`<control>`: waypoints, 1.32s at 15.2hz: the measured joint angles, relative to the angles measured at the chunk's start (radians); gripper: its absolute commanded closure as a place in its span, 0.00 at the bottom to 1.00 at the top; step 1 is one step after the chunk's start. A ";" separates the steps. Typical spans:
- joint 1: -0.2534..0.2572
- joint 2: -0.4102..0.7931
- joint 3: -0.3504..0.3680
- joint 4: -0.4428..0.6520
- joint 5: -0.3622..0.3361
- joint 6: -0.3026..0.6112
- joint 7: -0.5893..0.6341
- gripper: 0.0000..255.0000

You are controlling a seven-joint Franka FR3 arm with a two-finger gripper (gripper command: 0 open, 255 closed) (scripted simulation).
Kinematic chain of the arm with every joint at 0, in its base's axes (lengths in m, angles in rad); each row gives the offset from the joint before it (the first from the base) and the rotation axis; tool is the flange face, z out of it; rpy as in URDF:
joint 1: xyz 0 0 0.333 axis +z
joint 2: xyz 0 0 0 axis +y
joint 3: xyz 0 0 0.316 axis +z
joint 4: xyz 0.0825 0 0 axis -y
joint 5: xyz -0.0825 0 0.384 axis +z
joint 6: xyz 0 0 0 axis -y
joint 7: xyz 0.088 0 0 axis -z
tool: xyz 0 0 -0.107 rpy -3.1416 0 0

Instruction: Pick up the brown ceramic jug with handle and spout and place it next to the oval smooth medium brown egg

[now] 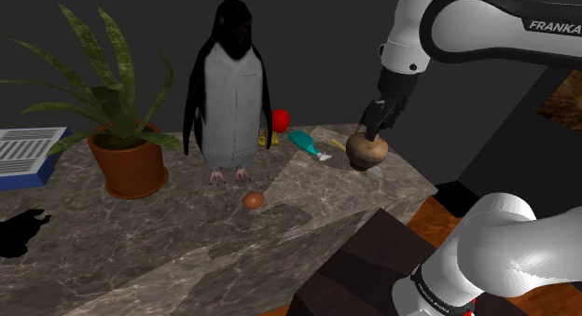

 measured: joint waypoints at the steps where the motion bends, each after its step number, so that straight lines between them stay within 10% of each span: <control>1: 0.000 0.000 0.000 0.000 0.000 0.000 0.000 0.00; 20: -0.103 0.335 -0.414 0.093 -0.103 0.341 -0.411 0.00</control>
